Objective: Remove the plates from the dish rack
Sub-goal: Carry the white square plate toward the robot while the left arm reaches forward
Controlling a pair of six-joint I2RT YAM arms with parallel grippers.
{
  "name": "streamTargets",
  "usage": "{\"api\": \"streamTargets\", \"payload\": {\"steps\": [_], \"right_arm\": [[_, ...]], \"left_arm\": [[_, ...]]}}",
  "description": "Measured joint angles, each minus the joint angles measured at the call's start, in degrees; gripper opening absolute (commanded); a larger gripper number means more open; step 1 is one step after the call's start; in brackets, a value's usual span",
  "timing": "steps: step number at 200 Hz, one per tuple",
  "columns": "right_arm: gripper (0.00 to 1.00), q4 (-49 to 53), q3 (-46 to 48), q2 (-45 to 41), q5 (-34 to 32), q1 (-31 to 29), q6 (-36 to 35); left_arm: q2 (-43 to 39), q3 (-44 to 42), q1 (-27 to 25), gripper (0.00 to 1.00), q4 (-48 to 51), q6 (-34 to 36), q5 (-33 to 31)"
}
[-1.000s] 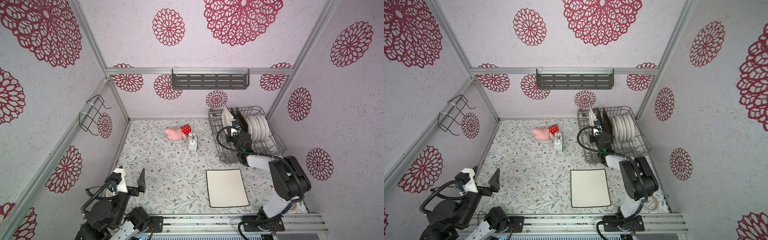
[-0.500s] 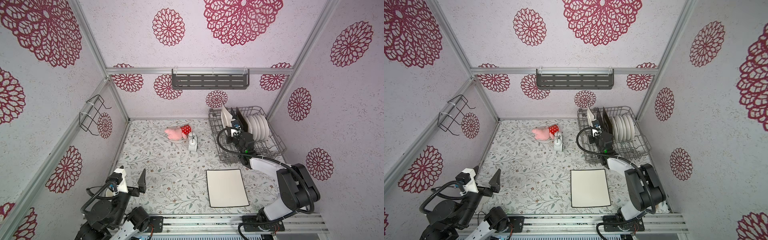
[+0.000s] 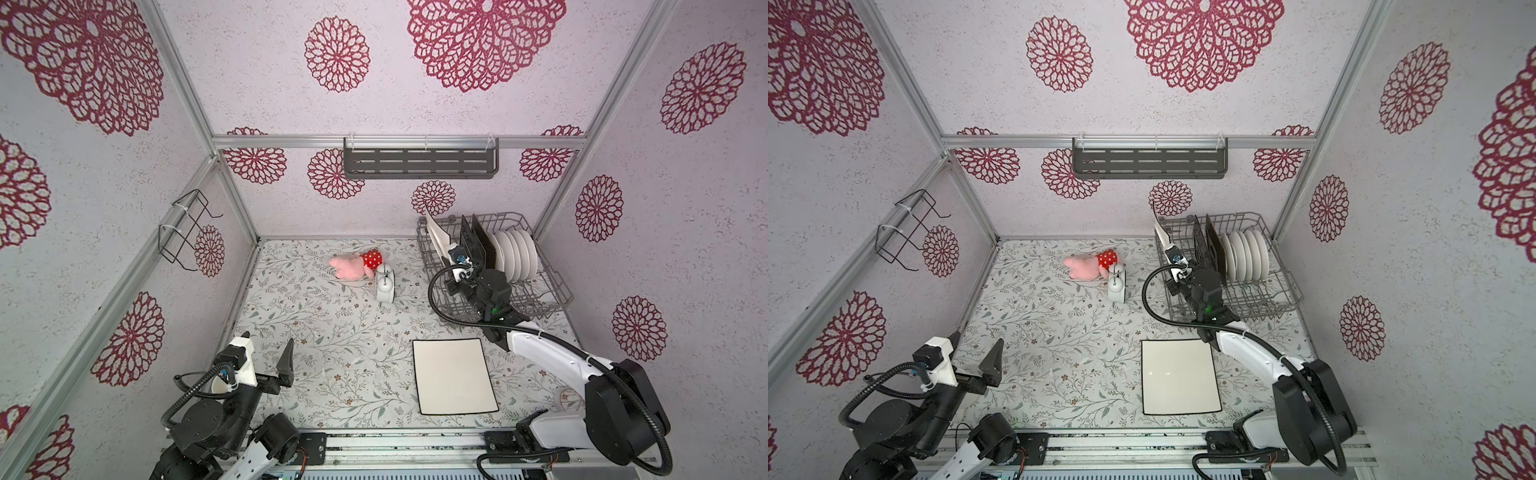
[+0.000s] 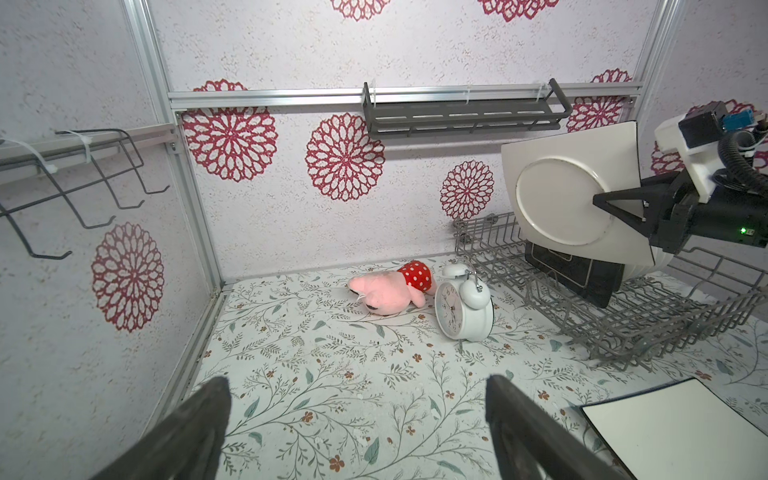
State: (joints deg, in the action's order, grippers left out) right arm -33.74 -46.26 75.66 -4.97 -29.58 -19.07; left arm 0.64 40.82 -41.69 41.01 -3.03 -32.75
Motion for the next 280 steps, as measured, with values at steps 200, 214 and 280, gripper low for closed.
{"api": "streamTargets", "payload": {"steps": [200,214,280], "right_arm": [[0.00,24.44,2.34,-19.12,-24.37,-31.34,-35.98],[0.00,24.22,2.47,-19.10,-27.08,-34.12,-39.41],[0.00,12.09,5.73,-14.95,-39.23,-45.77,-56.30]], "left_arm": [[14.75,2.58,0.00,0.99,-2.19,-12.22,17.22],[16.52,3.63,0.00,0.99,-2.67,-13.64,19.10],[27.76,7.98,0.48,1.00,-4.09,-20.24,29.70]]}}
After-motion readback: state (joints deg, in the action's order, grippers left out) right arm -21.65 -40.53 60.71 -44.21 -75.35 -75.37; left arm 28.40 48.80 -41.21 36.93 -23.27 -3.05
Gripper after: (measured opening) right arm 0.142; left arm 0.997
